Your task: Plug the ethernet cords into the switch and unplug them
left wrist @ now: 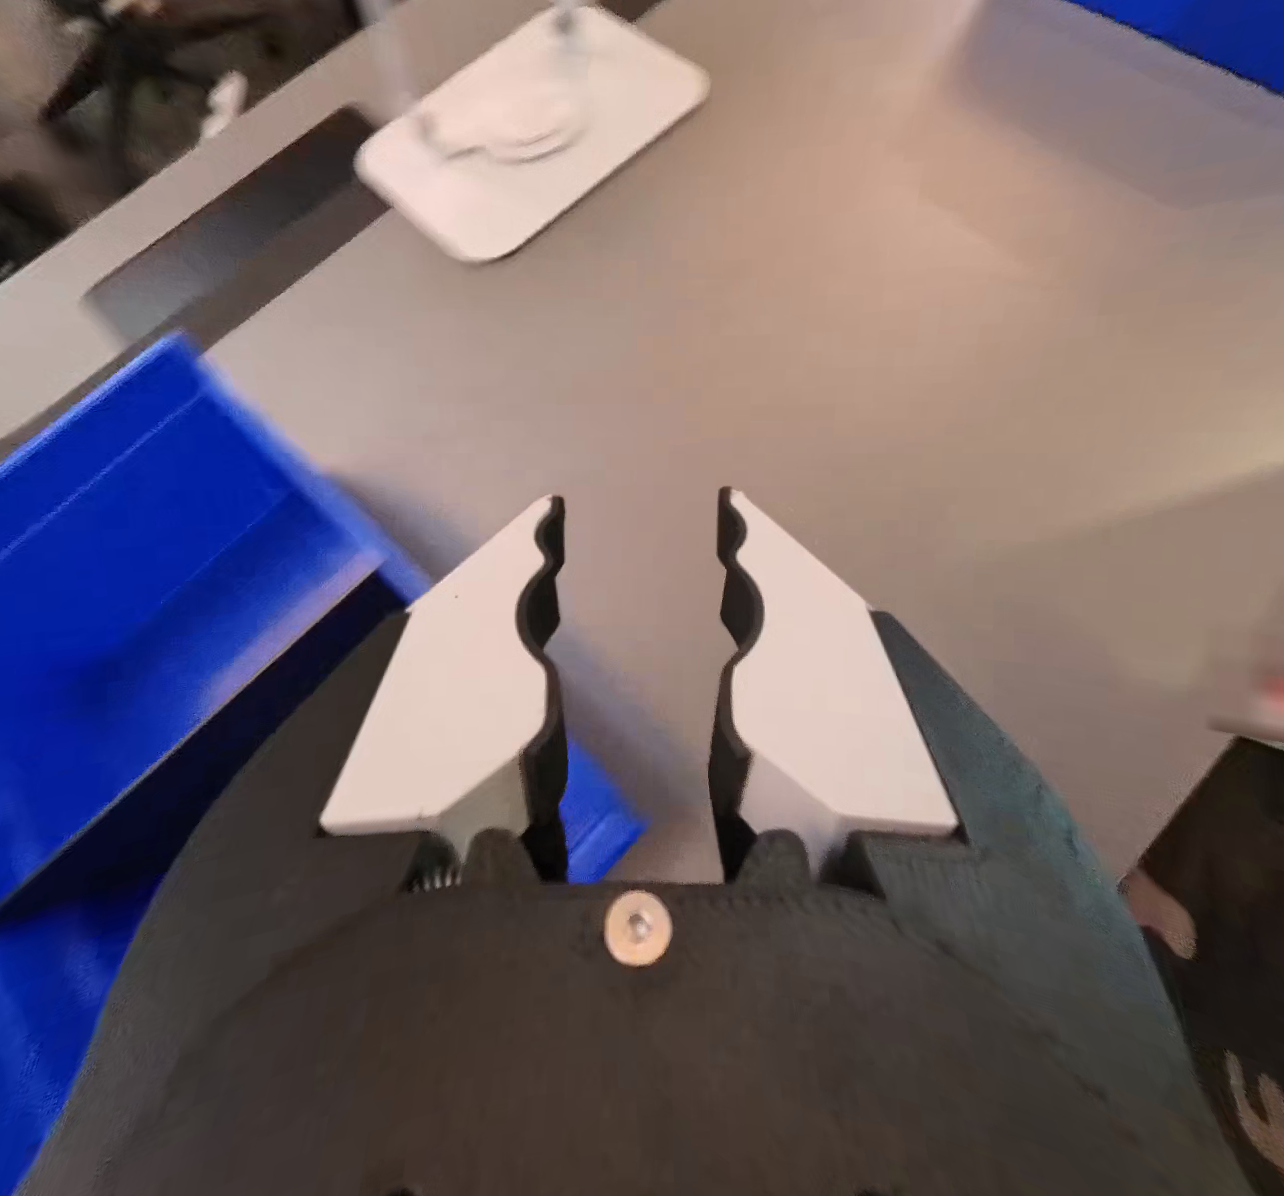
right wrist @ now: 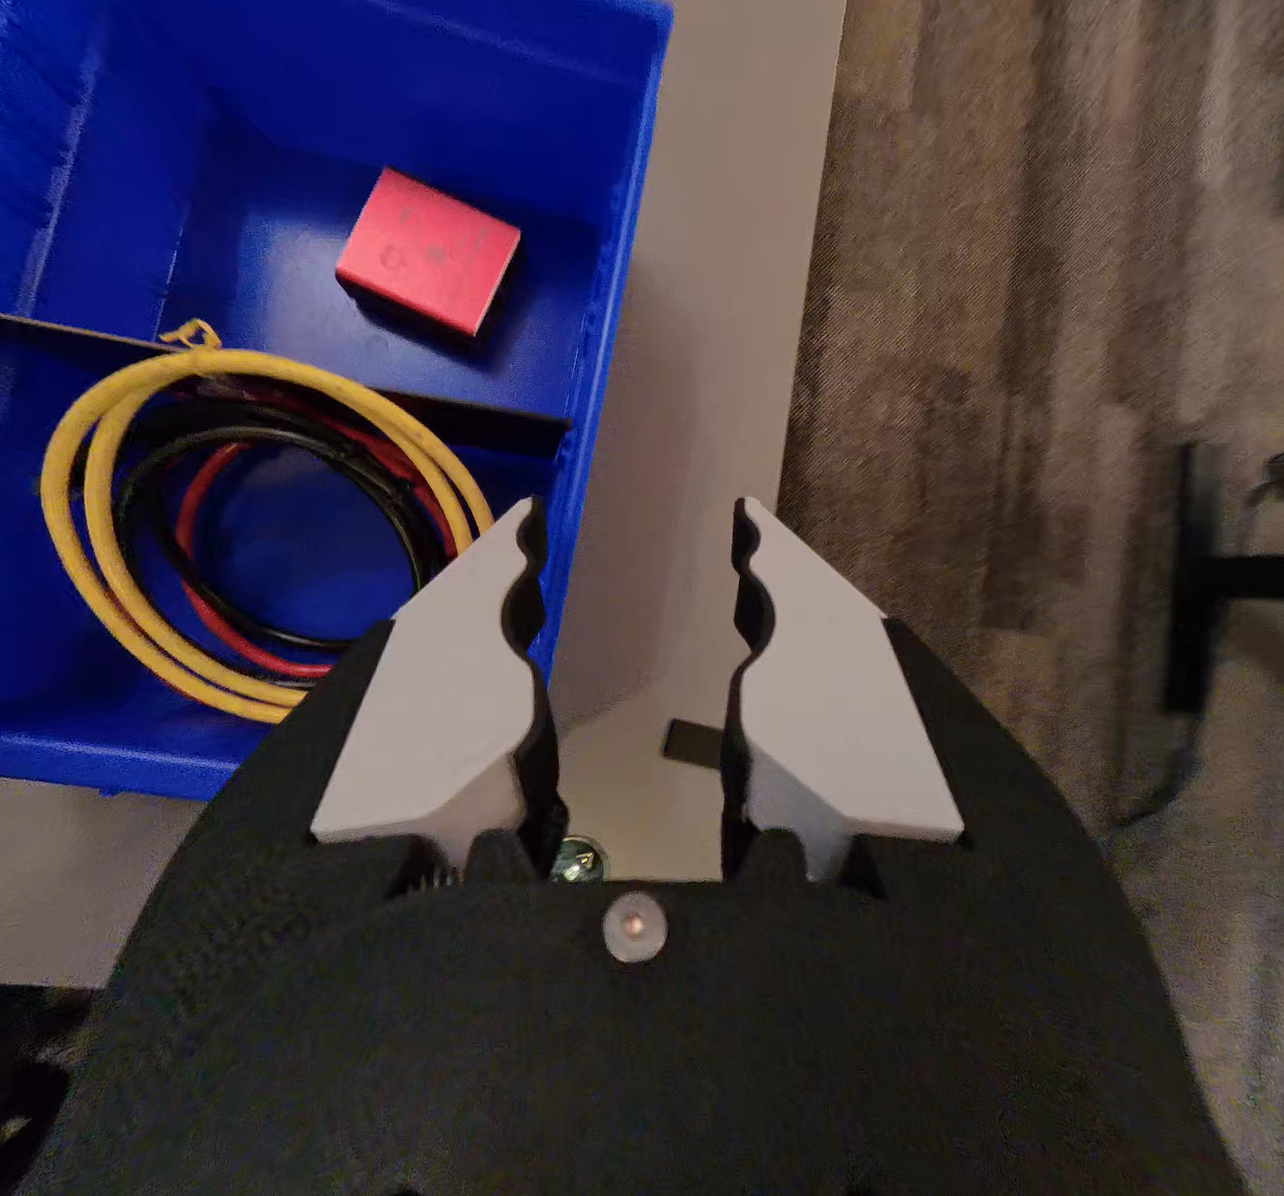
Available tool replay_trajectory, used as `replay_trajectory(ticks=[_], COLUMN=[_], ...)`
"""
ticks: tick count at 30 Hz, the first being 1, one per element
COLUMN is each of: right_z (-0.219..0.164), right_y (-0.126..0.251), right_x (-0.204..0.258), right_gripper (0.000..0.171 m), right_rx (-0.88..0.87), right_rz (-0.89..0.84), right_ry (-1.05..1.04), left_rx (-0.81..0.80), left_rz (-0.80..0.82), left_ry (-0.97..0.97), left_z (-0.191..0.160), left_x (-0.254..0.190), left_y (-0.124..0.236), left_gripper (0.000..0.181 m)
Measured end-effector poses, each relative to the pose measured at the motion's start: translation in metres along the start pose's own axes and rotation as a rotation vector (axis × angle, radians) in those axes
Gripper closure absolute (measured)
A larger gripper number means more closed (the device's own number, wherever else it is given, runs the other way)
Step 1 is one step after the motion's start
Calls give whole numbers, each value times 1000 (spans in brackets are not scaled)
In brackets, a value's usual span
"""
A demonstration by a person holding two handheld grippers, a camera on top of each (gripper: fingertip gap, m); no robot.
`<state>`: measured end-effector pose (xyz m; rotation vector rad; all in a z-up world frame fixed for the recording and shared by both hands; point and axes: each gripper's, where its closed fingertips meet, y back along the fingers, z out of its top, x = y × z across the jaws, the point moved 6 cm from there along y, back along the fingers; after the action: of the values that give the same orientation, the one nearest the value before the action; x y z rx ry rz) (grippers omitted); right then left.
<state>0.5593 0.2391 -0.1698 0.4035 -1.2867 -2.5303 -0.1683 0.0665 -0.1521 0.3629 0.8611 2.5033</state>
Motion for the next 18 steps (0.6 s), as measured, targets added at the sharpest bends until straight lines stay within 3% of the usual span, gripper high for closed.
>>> replay_trajectory(ticks=[5, 9, 11, 13, 18], right_z=[-23, -28, -27, -27, -27], right_y=[-26, -35, -36, -37, -35], right_x=[12, 22, 26, 27, 30], right_gripper=[122, 137, 140, 138, 139], right_rx=[-17, -20, -41, -45, -47], right_rz=[191, 255, 280, 295, 267], right_ry=[-128, -147, -145, -167, -133], left_rx=[111, 188, 73, 43, -13], left_rz=[258, 388, 372, 358, 499], left_ry=[251, 444, 481, 531, 467], left_z=[-72, -143, -149, -148, -143], left_x=[97, 153, 164, 168, 178], left_y=[59, 78, 84, 90, 115], left_gripper=[126, 128, 145, 138, 126])
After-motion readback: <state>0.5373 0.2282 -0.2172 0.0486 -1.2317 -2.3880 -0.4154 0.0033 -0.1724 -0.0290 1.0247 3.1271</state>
